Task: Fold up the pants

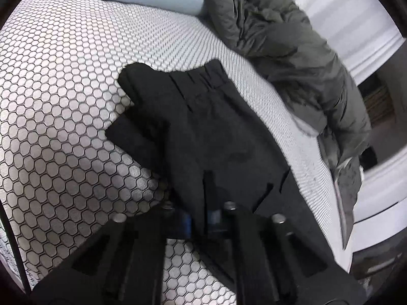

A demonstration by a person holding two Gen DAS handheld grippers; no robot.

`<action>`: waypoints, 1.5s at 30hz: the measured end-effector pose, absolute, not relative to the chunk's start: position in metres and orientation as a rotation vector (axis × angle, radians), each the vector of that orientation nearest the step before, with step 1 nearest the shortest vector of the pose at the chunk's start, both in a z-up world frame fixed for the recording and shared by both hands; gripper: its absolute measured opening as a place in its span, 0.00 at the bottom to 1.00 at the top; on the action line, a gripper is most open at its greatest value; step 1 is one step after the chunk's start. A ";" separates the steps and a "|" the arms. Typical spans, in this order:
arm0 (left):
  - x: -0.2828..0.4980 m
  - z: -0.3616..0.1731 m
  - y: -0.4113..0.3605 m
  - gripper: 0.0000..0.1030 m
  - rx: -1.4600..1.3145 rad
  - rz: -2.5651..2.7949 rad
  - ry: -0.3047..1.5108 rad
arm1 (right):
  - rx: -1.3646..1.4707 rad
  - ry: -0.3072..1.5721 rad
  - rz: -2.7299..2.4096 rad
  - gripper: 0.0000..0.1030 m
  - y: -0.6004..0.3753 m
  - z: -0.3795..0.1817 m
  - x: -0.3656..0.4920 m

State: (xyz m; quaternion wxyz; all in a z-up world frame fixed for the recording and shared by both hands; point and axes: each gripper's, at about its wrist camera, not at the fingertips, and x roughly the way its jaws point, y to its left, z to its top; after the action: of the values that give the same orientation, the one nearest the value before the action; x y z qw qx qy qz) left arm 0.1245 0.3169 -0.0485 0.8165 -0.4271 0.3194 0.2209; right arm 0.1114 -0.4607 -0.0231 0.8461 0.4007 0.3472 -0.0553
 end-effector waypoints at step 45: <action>0.095 0.024 0.223 0.99 -0.448 0.307 0.694 | 0.546 0.735 -0.138 0.74 -0.470 0.038 0.132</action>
State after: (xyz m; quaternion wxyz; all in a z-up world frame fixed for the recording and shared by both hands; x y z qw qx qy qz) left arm 0.0955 0.2227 0.0238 0.9045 -0.2169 0.3360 0.1484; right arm 0.1319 -0.4697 0.0382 0.8948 0.2634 0.3543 -0.0666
